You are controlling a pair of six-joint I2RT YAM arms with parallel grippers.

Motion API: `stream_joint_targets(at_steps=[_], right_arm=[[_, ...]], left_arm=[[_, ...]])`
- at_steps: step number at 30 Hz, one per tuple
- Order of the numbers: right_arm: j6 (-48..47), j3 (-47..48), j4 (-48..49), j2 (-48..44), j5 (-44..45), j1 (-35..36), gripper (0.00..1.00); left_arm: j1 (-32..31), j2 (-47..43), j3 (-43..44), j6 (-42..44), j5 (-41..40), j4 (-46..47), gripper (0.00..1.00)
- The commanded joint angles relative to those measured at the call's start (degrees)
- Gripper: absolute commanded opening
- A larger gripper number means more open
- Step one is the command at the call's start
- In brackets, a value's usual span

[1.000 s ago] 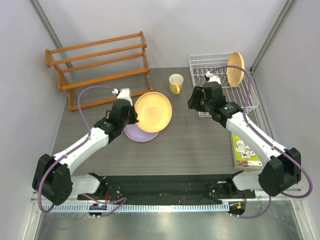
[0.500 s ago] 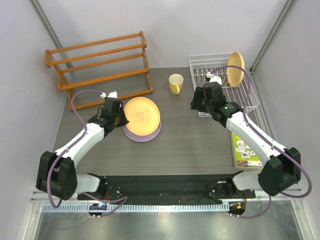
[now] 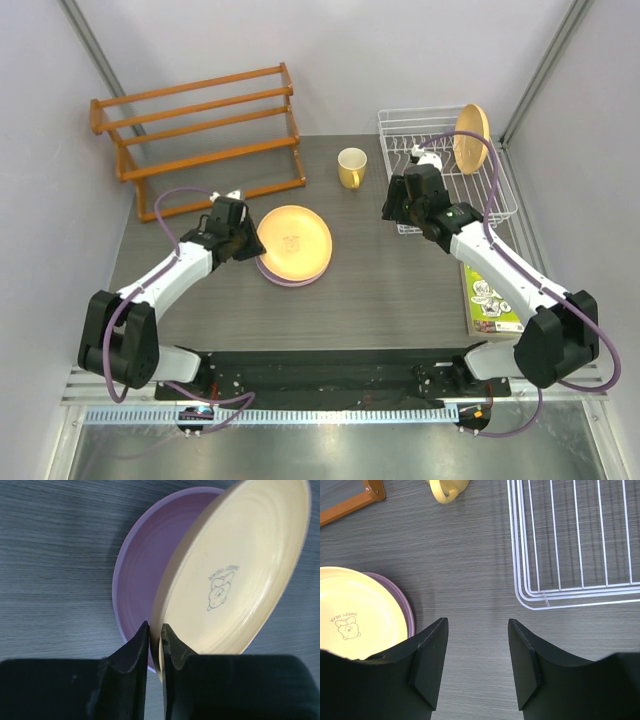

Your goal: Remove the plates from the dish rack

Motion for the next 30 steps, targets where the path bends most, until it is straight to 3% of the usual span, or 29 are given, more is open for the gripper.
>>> stream_joint_targets(at_steps=[1,4,7,9,13,14,18,23,27,30], right_arm=[[-1.33,0.46,0.76,0.13,1.53,-0.38,0.57],[-1.77,0.55,0.67,0.4,1.88,-0.47,0.57],[-2.47,0.81,0.5,0.4,3.9,-0.73,0.57],[-3.17,1.16,0.5,0.66,5.74,-1.52,0.57],[-6.33,4.23,-0.2,1.45,10.75,-3.89,0.57],[-7.9,4.94,-0.12,2.15,12.58,-4.6,0.58],[-12.57,10.82,0.84,6.27,24.44,-10.12,0.75],[-15.74,22.68,4.45,15.85,33.69,-16.55,0.78],[-19.08,32.08,7.26,25.52,33.35,-19.98,0.78],[-24.61,41.04,8.67,34.57,35.09,-21.21,0.78]], left_arm=[[0.24,-0.21,0.31,-1.15,2.8,-0.84,0.16],[0.24,-0.56,0.57,-0.97,1.92,-1.63,0.49],[0.33,-0.74,1.1,-0.36,0.69,-2.68,0.54],[0.24,-0.92,1.89,0.17,-0.45,-3.74,0.7],[0.24,-1.35,2.95,2.01,-2.12,-5.23,0.87],[0.24,-1.88,3.47,2.63,-2.22,-5.5,0.99],[0.24,-3.55,4.35,4.47,-4.59,-3.4,0.99],[0.15,-5.66,4.97,5.88,0.05,3.8,0.99],[0.07,-6.28,3.65,9.92,10.59,14.26,1.0],[-0.37,-6.19,3.39,11.07,13.24,18.14,1.0]])
